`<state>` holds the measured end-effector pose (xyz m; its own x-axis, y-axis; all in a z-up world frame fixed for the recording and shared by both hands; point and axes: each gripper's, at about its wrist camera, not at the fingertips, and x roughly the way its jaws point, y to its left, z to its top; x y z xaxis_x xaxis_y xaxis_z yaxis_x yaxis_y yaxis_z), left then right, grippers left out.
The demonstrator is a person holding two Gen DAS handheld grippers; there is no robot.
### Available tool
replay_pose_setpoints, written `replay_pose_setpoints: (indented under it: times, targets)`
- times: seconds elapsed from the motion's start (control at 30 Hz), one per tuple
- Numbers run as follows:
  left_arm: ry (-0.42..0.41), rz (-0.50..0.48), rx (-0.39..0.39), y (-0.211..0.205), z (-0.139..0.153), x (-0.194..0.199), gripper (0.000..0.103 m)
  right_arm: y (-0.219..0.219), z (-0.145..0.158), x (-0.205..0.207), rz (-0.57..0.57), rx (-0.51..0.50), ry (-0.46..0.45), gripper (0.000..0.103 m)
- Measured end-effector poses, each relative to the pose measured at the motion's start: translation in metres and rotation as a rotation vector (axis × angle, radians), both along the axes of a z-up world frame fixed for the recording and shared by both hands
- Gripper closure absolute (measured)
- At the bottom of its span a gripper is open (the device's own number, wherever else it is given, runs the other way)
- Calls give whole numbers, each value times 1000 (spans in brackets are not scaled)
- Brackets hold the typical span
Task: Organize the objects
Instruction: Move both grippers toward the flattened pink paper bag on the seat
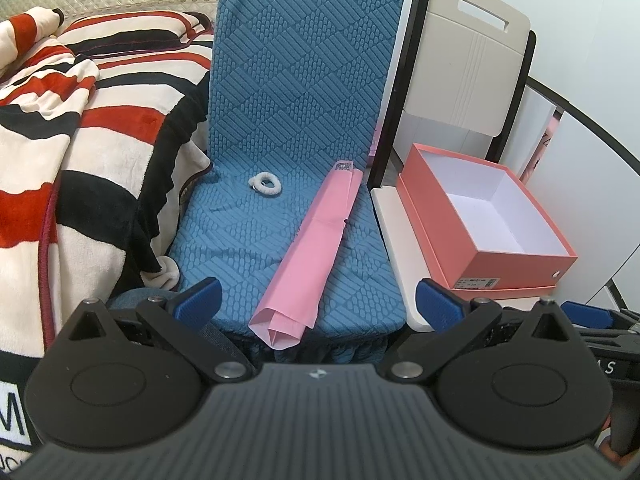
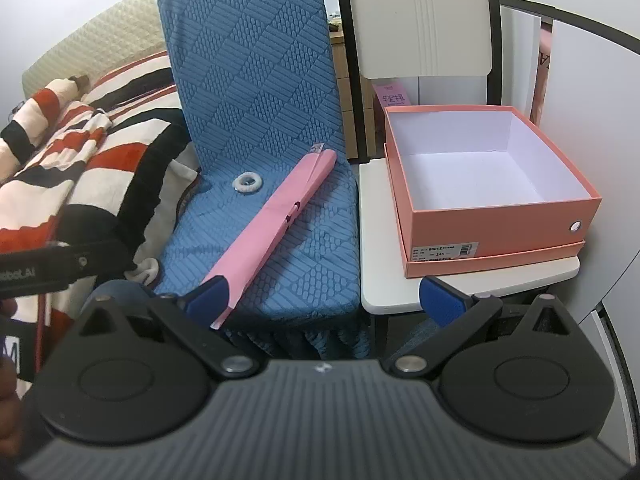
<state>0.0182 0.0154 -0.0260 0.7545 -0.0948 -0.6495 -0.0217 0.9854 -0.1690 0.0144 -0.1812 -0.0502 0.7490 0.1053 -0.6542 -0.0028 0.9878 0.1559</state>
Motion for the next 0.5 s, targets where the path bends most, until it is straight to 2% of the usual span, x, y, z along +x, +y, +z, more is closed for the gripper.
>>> replay_pose_setpoints:
  times: [0.5]
  targets:
    - [12,-8,9,1,-4,5,0,0,-3,3,-4,-3,17,0]
